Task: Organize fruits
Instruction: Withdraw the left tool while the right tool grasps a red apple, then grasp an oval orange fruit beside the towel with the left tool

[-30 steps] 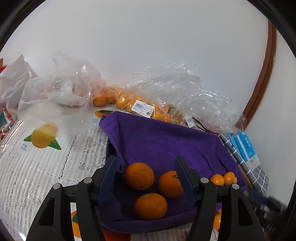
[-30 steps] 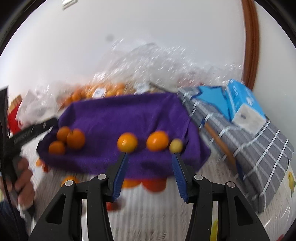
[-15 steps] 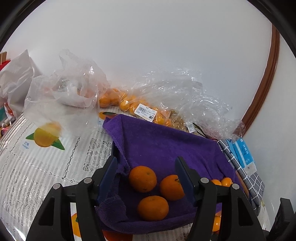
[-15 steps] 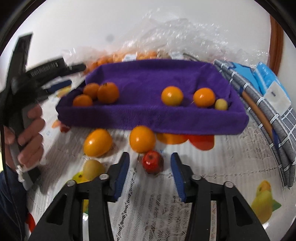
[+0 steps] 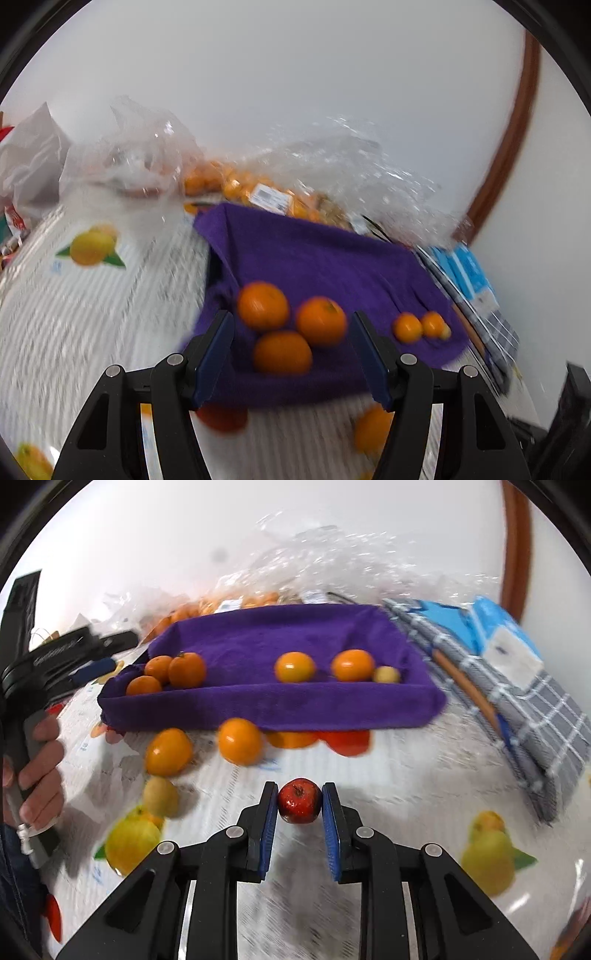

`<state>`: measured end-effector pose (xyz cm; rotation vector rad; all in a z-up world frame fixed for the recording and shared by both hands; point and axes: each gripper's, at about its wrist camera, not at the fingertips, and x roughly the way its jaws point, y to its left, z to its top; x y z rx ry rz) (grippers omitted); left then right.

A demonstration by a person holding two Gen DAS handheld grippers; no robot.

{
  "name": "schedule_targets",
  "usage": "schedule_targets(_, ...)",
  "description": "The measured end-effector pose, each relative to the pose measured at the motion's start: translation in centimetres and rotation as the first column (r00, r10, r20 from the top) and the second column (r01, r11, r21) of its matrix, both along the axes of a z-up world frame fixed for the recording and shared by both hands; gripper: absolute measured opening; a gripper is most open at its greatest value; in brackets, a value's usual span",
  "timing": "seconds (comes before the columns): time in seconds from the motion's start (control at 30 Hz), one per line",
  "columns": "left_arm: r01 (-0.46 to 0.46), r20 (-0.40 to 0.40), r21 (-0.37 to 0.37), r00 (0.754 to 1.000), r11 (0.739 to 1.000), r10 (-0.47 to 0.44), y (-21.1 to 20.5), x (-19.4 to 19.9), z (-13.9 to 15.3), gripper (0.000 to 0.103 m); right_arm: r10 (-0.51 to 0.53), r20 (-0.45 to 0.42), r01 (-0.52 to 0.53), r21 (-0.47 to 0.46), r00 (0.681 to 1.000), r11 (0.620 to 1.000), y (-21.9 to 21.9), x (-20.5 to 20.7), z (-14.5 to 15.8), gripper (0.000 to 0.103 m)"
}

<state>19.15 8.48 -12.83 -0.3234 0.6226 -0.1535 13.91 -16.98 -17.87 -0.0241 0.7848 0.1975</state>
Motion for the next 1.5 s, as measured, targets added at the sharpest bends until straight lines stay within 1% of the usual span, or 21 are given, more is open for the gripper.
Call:
schedule_targets(0.1,0.066,-0.005,0.008,0.998,0.998,-0.066,-1.3,-2.1,-0.4,0.063,-0.033,0.010,0.033,-0.015,0.999,0.999,-1.3,-0.7,-0.4,0.024)
schedule_targets(0.17,0.131,-0.063,-0.004,0.989,0.991,-0.131,-2.7,-2.6,-1.2,0.063,-0.050,0.007,0.050,0.013,0.999,0.999,-2.3,-1.2,-0.4,0.024)
schedule_targets(0.23,0.192,-0.123,-0.007,0.974,0.981,-0.191,-4.3,-2.7,-2.1,0.063,-0.065,0.026,0.064,0.037,0.998,0.997,-3.1,-1.8,-0.2,0.024)
schedule_targets(0.33,0.177,-0.133,0.068,0.977,0.982,-0.167,-6.3,-2.7,-2.5,0.063,-0.078,0.035,0.076,0.056,0.996,0.996,-3.6,-2.2,-0.2,0.024)
schedule_targets(0.37,0.184,-0.143,0.074,0.975,0.980,-0.172,-6.8,-2.5,-2.7,0.063,-0.080,0.040,0.077,0.068,0.996,0.995,-3.7,-2.3,-0.1,0.024)
schedule_targets(0.43,0.201,-0.190,0.080,0.965,0.976,-0.183,-7.8,-1.7,-3.5,0.063,-0.080,0.047,0.074,0.102,0.996,0.992,-4.2,-2.5,0.0,0.024)
schedule_targets(0.5,0.193,-0.227,0.107,0.960,0.975,-0.165,-8.4,-1.2,-4.4,0.061,-0.102,0.051,0.095,0.128,0.993,0.987,-4.8,-2.6,0.0,0.024)
schedule_targets(0.53,0.181,-0.214,0.134,0.965,0.974,-0.150,-8.7,-1.4,-4.1,0.052,-0.112,0.054,0.104,0.145,0.992,0.984,-5.2,-2.7,0.0,0.024)
schedule_targets(0.57,0.183,-0.213,0.140,0.965,0.973,-0.151,-8.9,-1.5,-4.0,0.041,-0.118,0.055,0.108,0.163,0.991,0.981,-5.6,-2.8,0.1,0.024)
schedule_targets(0.63,0.183,-0.213,0.133,0.965,0.974,-0.153,-8.8,-1.6,-4.2,0.032,-0.121,0.055,0.109,0.193,0.991,0.975,-6.0,-2.7,0.1,0.024)
schedule_targets(0.67,0.184,-0.205,0.132,0.966,0.974,-0.155,-8.7,-1.7,-4.1,0.032,-0.121,0.054,0.108,0.203,0.991,0.973,-6.1,-2.7,0.0,0.024)
schedule_targets(0.73,0.196,-0.193,0.099,0.965,0.976,-0.174,-8.3,-1.9,-4.0,0.032,-0.120,0.057,0.105,0.212,0.991,0.972,-6.2,-2.7,0.1,0.024)
schedule_targets(0.8,0.195,-0.171,0.053,0.968,0.979,-0.183,-7.6,-2.0,-3.9,0.032,-0.113,0.066,0.097,0.211,0.991,0.973,-6.0,-2.8,0.2,0.024)
schedule_targets(0.83,0.186,-0.151,0.018,0.972,0.982,-0.182,-7.0,-2.2,-3.8,0.032,-0.110,0.068,0.094,0.210,0.992,0.973,-5.9,-2.8,0.2,0.024)
schedule_targets(0.9,0.171,-0.142,-0.038,0.974,0.985,-0.174,-6.1,-2.2,-3.9,0.032,-0.113,0.070,0.096,0.209,0.991,0.973,-6.0,-2.9,0.2,0.024)
schedule_targets(0.97,0.156,-0.143,-0.063,0.976,0.986,-0.164,-5.7,-2.1,-4.0,0.032,-0.118,0.070,0.101,0.213,0.991,0.972,-6.1,-2.9,0.2,0.024)
schedule_targets(1.03,0.139,-0.126,-0.059,0.981,0.988,-0.146,-5.7,-2.2,-3.8,0.032,-0.118,0.068,0.101,0.214,0.991,0.971,-6.2,-2.9,0.2,0.024)
schedule_targets(1.2,0.139,-0.102,-0.062,0.984,0.988,-0.145,-5.7,-2.4,-3.5,0.032,-0.108,0.068,0.092,0.204,0.992,0.975,-5.9,-2.9,0.2,0.024)
schedule_targets(1.3,0.135,-0.097,-0.069,0.985,0.988,-0.142,-5.5,-2.5,-3.4,0.032,-0.111,0.064,0.096,0.206,0.992,0.974,-6.0,-2.8,0.2,0.024)
schedule_targets(1.4,0.156,-0.102,-0.078,0.981,0.985,-0.163,-5.6,-2.4,-3.3,0.032,-0.113,0.055,0.099,0.205,0.992,0.974,-6.0,-2.7,0.1,0.024)
schedule_targets(1.5,0.160,-0.098,-0.075,0.981,0.984,-0.167,-5.6,-2.5,-3.2,0.032,-0.096,0.053,0.083,0.200,0.994,0.976,-5.9,-2.5,0.1,0.024)
